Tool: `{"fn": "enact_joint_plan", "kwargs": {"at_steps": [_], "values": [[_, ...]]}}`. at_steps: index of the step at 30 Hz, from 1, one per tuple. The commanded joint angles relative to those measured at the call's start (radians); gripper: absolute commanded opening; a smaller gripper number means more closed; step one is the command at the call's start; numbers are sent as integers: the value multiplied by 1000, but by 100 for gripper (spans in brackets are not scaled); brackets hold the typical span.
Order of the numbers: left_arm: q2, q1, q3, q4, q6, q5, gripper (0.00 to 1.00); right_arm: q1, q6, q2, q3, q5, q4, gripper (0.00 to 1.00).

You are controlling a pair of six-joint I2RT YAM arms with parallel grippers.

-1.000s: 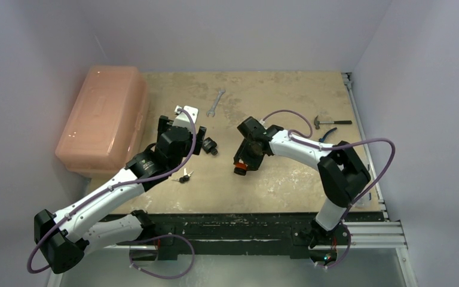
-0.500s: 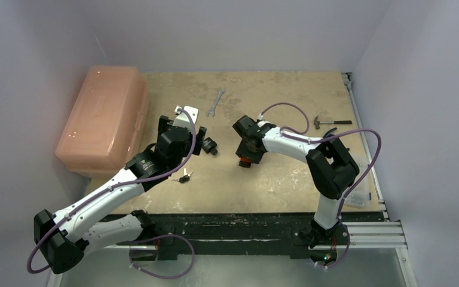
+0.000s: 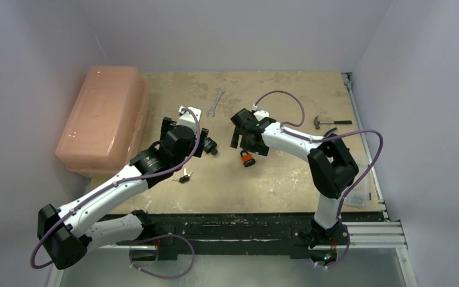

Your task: Unlock with the key

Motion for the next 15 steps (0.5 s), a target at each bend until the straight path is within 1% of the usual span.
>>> {"fn": "enact_joint_plan", "kwargs": {"at_steps": [1, 3, 5, 8, 11, 12, 13, 15], "values": [[64, 5, 80, -104, -138, 92, 88, -5, -71, -117, 5, 53, -31, 99], [85, 4, 85, -146, -196, 156, 85, -4, -88, -178, -26, 64, -35, 99], [109, 4, 88, -204, -247, 168, 84, -5, -99, -231, -58, 74, -48, 99], [138, 4, 89, -302, -335, 87, 83, -4, -110, -318, -114, 69, -42, 99], [174, 4, 73, -357, -428, 24, 83, -4, -122, -377, -171, 39, -15, 99], [187, 4, 62, -361, -458, 20, 83, -4, -125, -393, -184, 21, -8, 99], [232, 3, 41, -367, -518, 26, 83, -4, -133, -425, -209, -15, 6, 99], [270, 6, 17, -355, -541, 36, 83, -4, -140, -453, -231, -36, 15, 99]]}}
